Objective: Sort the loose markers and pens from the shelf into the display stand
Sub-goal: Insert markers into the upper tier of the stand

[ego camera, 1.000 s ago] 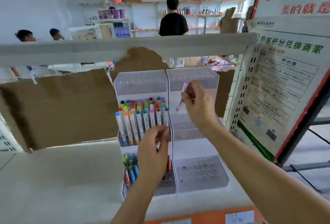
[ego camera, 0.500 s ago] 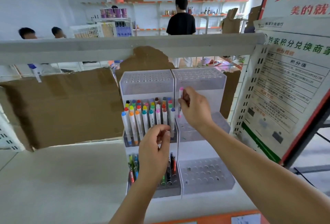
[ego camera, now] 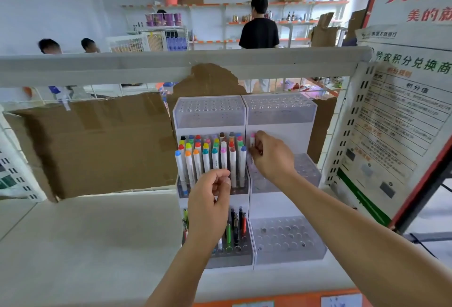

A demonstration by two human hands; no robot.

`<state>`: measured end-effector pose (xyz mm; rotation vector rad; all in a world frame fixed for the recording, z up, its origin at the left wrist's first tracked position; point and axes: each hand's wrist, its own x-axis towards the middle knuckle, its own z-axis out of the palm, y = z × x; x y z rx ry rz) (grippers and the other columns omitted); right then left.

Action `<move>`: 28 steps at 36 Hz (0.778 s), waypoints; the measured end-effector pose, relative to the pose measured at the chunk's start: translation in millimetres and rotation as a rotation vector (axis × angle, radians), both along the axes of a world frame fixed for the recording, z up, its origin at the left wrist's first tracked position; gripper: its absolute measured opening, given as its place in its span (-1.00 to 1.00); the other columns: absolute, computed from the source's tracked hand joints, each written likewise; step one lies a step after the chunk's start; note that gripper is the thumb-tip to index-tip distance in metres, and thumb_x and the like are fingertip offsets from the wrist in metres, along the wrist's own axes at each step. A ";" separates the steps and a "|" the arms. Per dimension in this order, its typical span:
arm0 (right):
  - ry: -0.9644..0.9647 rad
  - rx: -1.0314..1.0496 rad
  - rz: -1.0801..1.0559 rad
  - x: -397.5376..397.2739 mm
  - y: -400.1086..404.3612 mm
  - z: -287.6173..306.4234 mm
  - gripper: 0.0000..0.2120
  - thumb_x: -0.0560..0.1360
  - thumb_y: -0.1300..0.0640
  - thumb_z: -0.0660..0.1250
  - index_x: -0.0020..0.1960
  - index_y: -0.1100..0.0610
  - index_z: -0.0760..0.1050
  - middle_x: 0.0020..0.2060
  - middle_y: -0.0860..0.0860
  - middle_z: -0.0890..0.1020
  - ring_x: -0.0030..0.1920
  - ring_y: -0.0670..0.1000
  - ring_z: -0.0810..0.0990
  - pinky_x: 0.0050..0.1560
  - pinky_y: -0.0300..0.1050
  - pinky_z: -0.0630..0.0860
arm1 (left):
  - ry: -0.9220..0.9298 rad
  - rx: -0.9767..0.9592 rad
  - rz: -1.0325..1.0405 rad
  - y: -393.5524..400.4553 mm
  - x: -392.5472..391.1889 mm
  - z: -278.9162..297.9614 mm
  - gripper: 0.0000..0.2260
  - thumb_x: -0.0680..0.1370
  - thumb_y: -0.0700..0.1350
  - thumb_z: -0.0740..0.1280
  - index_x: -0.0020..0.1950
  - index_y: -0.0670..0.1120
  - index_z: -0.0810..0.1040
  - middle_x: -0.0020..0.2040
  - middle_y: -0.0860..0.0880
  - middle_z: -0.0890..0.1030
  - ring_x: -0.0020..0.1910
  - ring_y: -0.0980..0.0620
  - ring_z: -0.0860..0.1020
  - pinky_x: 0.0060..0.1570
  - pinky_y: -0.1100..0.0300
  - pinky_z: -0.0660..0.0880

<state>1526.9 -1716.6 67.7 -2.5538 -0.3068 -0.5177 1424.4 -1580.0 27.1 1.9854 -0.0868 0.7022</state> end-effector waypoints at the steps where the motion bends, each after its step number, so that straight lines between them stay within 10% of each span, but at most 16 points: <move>1: 0.002 -0.007 -0.008 -1.1 0.6 1.1 -0.85 0.58 0.09 0.22 -0.10 0.01 0.25 -0.34 -0.07 0.40 -0.28 0.05 0.39 -0.46 -0.19 0.11 | 0.001 0.003 0.002 -1.2 -0.7 0.4 -0.86 0.58 -0.17 0.27 0.09 -0.04 0.58 -0.10 0.04 0.61 -0.09 0.12 0.57 -0.09 0.41 0.46; 16: -0.185 0.032 0.020 -40.1 -17.1 7.0 -0.69 0.61 0.01 0.15 0.31 0.09 0.40 0.17 0.05 0.58 0.15 0.06 0.52 -0.05 -0.03 0.55 | -0.003 0.079 0.097 12.3 -30.8 3.2 -0.88 0.58 -0.17 0.28 0.06 -0.03 0.57 -0.15 0.11 0.58 -0.19 0.19 0.53 -0.17 0.38 0.45; 28: -0.228 -0.132 0.447 -109.1 72.0 9.7 -0.64 0.63 -0.01 0.10 0.35 0.11 0.38 0.21 0.03 0.56 0.21 0.04 0.51 0.13 -0.07 0.46 | 0.130 0.199 0.422 87.2 -84.4 -2.7 -0.88 0.59 -0.16 0.27 0.06 -0.11 0.57 -0.10 -0.05 0.61 -0.14 -0.02 0.55 -0.12 0.19 0.41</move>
